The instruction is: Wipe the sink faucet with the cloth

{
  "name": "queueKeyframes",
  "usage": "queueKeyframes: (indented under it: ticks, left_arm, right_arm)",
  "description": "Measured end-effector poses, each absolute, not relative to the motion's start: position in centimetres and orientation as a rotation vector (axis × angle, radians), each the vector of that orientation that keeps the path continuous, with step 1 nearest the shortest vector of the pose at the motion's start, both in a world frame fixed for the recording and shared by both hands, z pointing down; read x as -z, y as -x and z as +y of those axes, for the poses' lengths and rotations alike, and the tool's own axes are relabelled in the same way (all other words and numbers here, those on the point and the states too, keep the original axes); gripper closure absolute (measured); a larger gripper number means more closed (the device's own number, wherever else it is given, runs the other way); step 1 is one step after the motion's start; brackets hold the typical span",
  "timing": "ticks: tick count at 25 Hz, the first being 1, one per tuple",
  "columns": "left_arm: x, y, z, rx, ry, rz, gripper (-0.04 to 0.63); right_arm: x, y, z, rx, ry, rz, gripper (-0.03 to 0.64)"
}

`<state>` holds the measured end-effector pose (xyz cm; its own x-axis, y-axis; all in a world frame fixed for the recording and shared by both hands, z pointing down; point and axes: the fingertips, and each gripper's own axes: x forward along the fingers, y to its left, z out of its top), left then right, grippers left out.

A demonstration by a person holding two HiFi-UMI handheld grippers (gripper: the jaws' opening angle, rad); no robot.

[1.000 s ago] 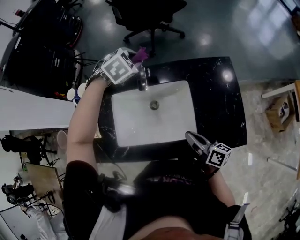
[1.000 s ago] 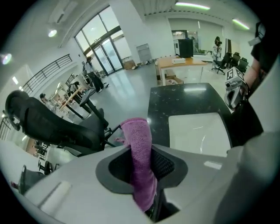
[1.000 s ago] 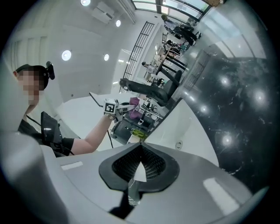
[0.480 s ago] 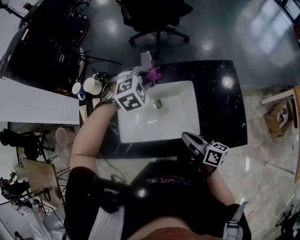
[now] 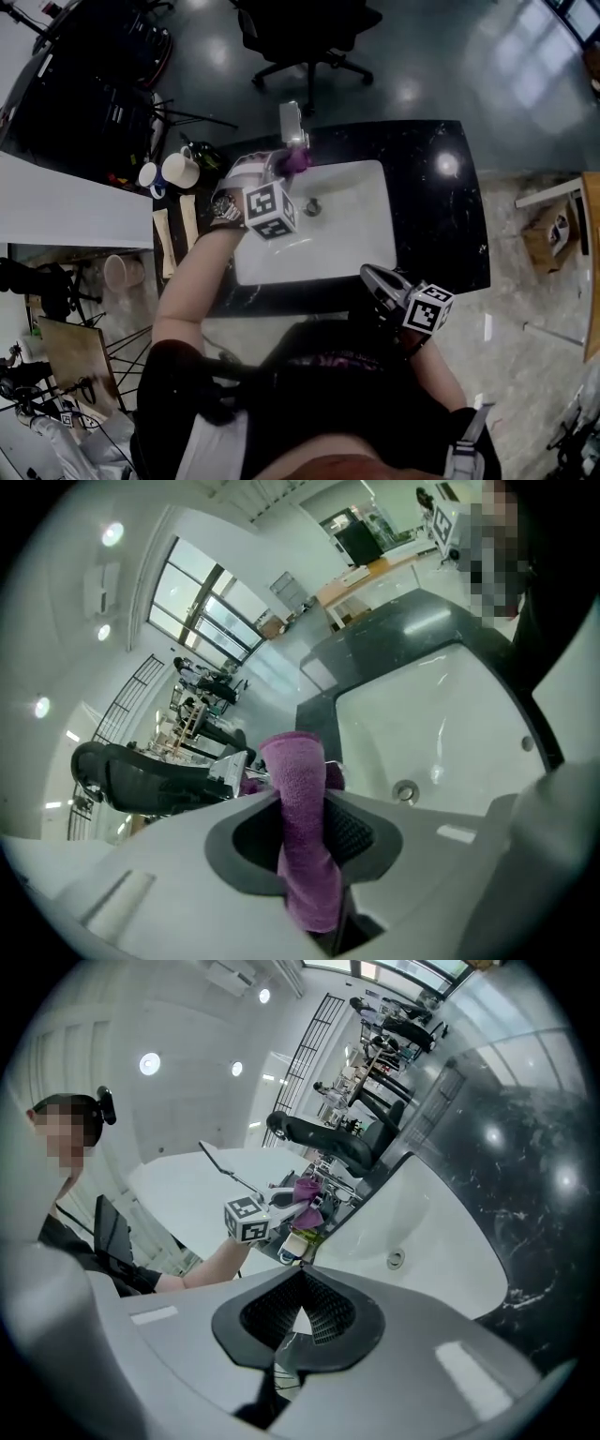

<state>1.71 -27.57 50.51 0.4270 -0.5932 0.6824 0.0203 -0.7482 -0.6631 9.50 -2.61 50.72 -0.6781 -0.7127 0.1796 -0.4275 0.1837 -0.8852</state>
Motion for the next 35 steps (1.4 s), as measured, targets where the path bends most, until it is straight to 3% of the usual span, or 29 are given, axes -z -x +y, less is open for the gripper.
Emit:
queueKeyframes:
  ticks: [10,25,31,35]
  left_arm:
    - [-51.8,-0.7,-32.9,1.386,1.915,0.499,0.506]
    - [-52.7,-0.1,-32.4,1.386,1.846,0.498,0.503]
    - [-53.2,1.2,-25.6,1.3,2.079,0.422,0.503]
    - [-53.8,2.0,-22.5,1.142,2.71,0.596,0.503]
  right_arm:
    - [-51.7,-11.5,-2.9,1.523,1.133,2.133,0.604]
    - [-51.4,-10.5,-3.3,1.527,1.106,2.165,0.604]
    - [-51.2,-9.8,-2.9,1.522,1.095,2.171,0.604]
    - [-50.9,-9.2,-2.6,1.519,1.095,2.186,0.604]
